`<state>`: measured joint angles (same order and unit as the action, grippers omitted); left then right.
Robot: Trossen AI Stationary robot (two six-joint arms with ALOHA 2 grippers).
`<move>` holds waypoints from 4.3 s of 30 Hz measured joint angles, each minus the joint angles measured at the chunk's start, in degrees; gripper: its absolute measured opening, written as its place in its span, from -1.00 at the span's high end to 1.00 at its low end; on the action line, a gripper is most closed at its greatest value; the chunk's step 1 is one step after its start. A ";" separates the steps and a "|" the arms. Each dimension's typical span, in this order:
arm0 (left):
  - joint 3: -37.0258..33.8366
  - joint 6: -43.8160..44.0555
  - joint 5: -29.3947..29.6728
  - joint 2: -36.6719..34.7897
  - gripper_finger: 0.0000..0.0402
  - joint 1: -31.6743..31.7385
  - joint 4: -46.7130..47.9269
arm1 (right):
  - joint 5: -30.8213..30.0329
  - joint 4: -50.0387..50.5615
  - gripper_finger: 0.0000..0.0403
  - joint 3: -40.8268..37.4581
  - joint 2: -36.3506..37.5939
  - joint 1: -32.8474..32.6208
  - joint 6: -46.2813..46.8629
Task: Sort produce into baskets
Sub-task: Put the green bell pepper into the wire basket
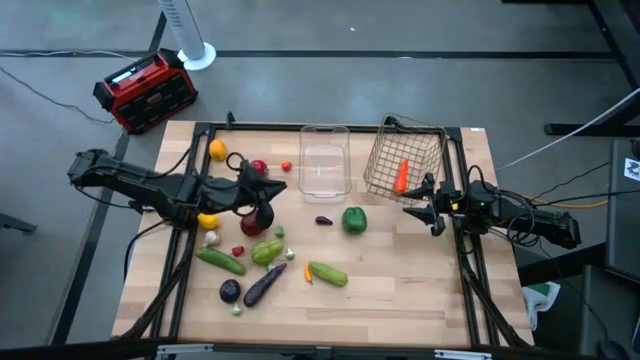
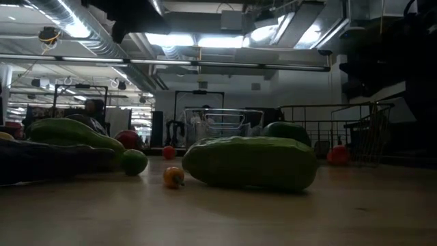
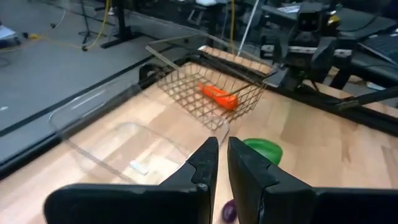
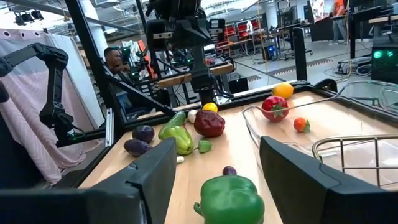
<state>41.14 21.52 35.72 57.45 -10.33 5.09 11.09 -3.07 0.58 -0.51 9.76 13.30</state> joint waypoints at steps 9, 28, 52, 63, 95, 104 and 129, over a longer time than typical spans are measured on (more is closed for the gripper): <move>-1.53 1.20 1.01 -1.25 0.84 -0.19 -0.94 | -0.02 0.02 -0.14 -0.02 0.00 0.00 -0.02; -1.53 0.87 1.01 -1.25 0.84 -0.19 -1.03 | 2.70 -0.33 -0.93 0.00 0.00 0.02 3.60; -1.55 1.05 0.99 -1.25 0.84 -0.19 -1.01 | 0.39 -3.14 -0.73 7.97 -4.63 0.01 15.39; -1.55 0.96 0.97 -1.22 0.84 -0.19 -0.99 | 0.46 7.07 -0.73 25.29 -28.31 -0.02 20.65; -1.55 -4.07 0.95 -1.20 0.84 -0.19 2.14 | 3.92 44.91 -0.73 64.24 -90.08 -4.20 52.81; -1.55 -4.11 0.95 -1.20 0.84 -0.19 2.44 | -8.99 44.81 -0.73 64.25 -91.25 -6.51 58.28; -1.55 -3.41 0.94 -1.20 0.84 -0.19 3.40 | -7.86 39.68 -0.73 64.25 -100.28 -8.07 58.90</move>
<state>39.59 18.11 36.66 56.25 -10.52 8.49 3.23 36.60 64.83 -100.79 1.69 72.20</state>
